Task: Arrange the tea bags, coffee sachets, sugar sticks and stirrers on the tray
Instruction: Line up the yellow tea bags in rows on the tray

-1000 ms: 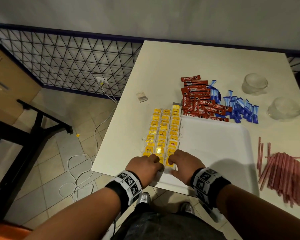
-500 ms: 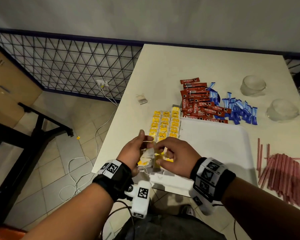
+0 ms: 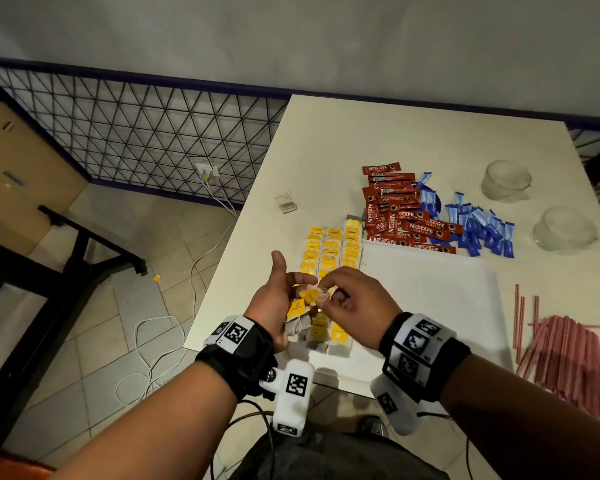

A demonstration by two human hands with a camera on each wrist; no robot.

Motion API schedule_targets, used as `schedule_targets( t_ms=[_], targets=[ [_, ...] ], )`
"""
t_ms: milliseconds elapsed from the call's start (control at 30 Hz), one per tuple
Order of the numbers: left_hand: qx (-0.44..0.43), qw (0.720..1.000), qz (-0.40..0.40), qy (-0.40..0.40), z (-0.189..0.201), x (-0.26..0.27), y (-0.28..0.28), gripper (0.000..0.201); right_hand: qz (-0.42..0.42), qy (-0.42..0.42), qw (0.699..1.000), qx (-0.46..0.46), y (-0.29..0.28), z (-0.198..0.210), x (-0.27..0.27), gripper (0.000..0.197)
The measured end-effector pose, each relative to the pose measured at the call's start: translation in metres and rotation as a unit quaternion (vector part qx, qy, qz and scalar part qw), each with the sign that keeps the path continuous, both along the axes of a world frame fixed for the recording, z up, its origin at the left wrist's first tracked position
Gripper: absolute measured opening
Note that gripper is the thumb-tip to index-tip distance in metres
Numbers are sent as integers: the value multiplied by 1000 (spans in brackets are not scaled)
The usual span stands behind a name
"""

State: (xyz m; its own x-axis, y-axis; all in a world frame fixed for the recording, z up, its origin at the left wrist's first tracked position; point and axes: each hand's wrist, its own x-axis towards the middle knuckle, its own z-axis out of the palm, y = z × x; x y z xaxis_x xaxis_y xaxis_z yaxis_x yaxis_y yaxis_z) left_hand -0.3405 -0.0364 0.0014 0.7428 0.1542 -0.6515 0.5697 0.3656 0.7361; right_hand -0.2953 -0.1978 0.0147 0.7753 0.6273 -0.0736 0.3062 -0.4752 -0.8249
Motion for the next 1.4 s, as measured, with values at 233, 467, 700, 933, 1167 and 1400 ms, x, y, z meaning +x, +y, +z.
schedule_targets(
  t_ms=[233, 467, 700, 933, 1167, 1400],
  targets=[
    [35, 997, 11, -74, 3, -7, 5, 57, -104, 248, 950, 157, 1, 15, 2, 12],
    [121, 976, -33, -181, 12, -7, -6, 10, -123, 268, 939, 176, 1, 17, 4, 9],
    [95, 976, -114, -157, 21, -10, -2, 19, -60, 98, 984, 133, -21, 20, 11, 57],
    [107, 969, -179, -131, 30, -9, -2, 17, 3, 8, 997, 79, -25, 31, 17, 29],
    [188, 963, -93, -169, 44, -16, -8, 6, -44, 17, 997, 59, -19, 33, 13, 20],
    [394, 876, -160, -228, 33, -2, -3, 17, -38, 18, 997, 69, -7, 39, 11, 23]
  ],
)
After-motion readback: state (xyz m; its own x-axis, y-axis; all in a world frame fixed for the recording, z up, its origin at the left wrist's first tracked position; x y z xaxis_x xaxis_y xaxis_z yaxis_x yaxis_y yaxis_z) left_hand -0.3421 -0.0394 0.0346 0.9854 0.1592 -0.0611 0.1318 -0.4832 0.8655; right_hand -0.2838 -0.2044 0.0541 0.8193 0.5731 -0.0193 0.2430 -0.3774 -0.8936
